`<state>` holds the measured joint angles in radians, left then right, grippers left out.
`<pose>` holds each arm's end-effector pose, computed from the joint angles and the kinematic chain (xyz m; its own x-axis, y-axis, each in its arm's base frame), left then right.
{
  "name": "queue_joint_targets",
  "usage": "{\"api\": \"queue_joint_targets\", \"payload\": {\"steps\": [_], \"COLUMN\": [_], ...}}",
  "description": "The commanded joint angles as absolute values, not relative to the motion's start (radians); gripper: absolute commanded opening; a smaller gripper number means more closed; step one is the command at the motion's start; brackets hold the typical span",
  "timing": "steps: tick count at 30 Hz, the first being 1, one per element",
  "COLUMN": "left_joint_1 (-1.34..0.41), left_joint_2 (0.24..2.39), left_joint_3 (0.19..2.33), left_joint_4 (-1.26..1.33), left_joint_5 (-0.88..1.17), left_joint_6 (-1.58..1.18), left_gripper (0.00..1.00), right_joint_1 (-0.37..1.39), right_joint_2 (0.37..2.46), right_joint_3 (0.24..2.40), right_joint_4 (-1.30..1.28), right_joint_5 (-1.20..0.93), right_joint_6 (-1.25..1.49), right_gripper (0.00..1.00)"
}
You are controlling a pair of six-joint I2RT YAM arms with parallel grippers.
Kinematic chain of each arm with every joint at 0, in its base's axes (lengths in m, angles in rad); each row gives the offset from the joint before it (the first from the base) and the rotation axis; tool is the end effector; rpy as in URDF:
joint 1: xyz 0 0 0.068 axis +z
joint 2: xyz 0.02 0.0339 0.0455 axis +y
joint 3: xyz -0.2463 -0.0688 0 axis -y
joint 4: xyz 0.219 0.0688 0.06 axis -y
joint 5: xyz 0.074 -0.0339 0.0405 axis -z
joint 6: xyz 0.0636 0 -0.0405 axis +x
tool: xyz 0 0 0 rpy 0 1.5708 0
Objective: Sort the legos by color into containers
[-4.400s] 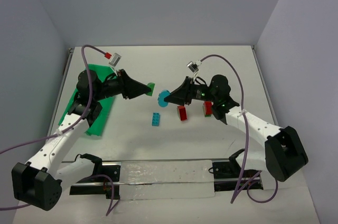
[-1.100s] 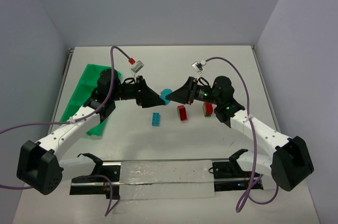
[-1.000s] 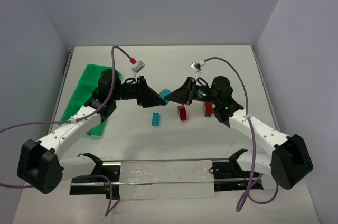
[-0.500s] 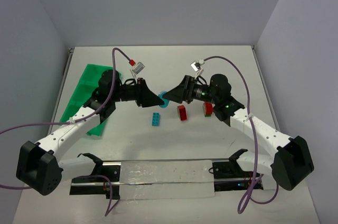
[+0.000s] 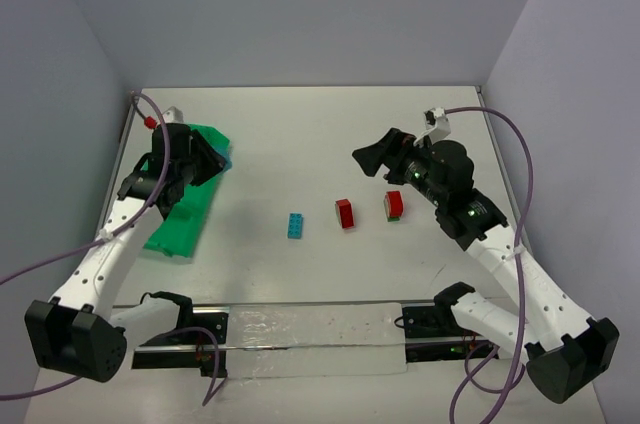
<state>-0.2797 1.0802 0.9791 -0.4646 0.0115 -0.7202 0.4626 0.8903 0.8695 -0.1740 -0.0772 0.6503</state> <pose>0.2344 -0.0681 0.2946 -0.5755 -0.5209 -0.6305 -0.1253 0.8180 -0.5614 0.1947 0.1026 0.3338 -0.4483 0.4510 -0.7718 -0.3032 0.7356 0.6059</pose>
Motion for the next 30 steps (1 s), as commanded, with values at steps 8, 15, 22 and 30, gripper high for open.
{"api": "queue_joint_targets", "payload": {"steps": [8,15,22,30], "left_joint_1": [-0.199,-0.175,-0.175,-0.367], "left_joint_2": [1.242,1.372,1.430,1.329], "left_joint_3": [1.064,1.119,1.166,1.107], "left_joint_4": [-0.715,-0.715,-0.690,-0.587], "left_joint_5": [-0.655,-0.726,-0.696,-0.500], "left_joint_6": [-0.908,-0.931,-0.872,-0.647], "left_gripper": [0.01,0.54,0.99,0.95], "right_joint_1": [0.451,0.453,0.453,0.453], "right_joint_2": [0.902,0.913,0.922,0.915], "right_joint_3": [0.805,0.779,0.772,0.751], "right_joint_4": [-0.195,-0.188,-0.189,-0.186], "right_joint_5": [-0.069,-0.085,-0.104,-0.091], "right_joint_6": [0.607,0.593,0.594,0.599], "right_gripper": [1.00,1.00,1.00,1.00]}}
